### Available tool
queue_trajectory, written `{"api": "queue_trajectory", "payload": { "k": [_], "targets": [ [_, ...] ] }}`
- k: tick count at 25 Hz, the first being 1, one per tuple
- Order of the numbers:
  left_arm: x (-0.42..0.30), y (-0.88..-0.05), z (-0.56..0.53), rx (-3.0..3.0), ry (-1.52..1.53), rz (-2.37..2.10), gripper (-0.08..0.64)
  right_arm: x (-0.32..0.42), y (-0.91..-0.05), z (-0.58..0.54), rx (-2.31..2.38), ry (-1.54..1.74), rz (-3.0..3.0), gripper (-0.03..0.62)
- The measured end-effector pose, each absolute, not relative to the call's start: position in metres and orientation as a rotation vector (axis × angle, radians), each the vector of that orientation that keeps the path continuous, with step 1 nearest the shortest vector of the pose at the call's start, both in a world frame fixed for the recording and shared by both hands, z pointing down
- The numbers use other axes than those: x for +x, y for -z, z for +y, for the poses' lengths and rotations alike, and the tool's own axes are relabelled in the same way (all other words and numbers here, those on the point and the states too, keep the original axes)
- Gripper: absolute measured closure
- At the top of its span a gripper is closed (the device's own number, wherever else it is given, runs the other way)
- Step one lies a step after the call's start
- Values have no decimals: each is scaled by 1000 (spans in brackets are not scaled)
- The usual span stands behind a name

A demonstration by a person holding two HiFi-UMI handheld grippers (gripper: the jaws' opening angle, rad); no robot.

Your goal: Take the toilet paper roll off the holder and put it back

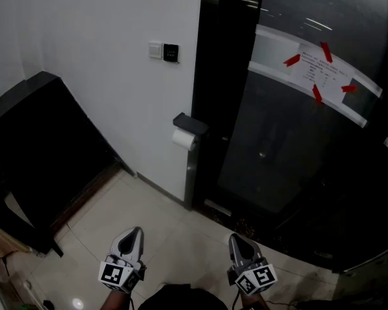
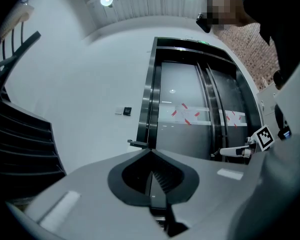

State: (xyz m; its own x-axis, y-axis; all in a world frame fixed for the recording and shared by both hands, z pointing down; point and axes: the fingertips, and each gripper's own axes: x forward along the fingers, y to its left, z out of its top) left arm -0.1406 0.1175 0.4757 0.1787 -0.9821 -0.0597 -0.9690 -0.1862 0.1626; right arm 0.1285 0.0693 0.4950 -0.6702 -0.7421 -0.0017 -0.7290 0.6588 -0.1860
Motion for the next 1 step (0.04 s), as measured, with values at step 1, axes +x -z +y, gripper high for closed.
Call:
{"api": "queue_trajectory", "payload": {
  "k": [1],
  "targets": [
    [-142,-476,118,2345,229,-1944,558,128,-496,71,-1241,268,2788,580]
  ]
}}
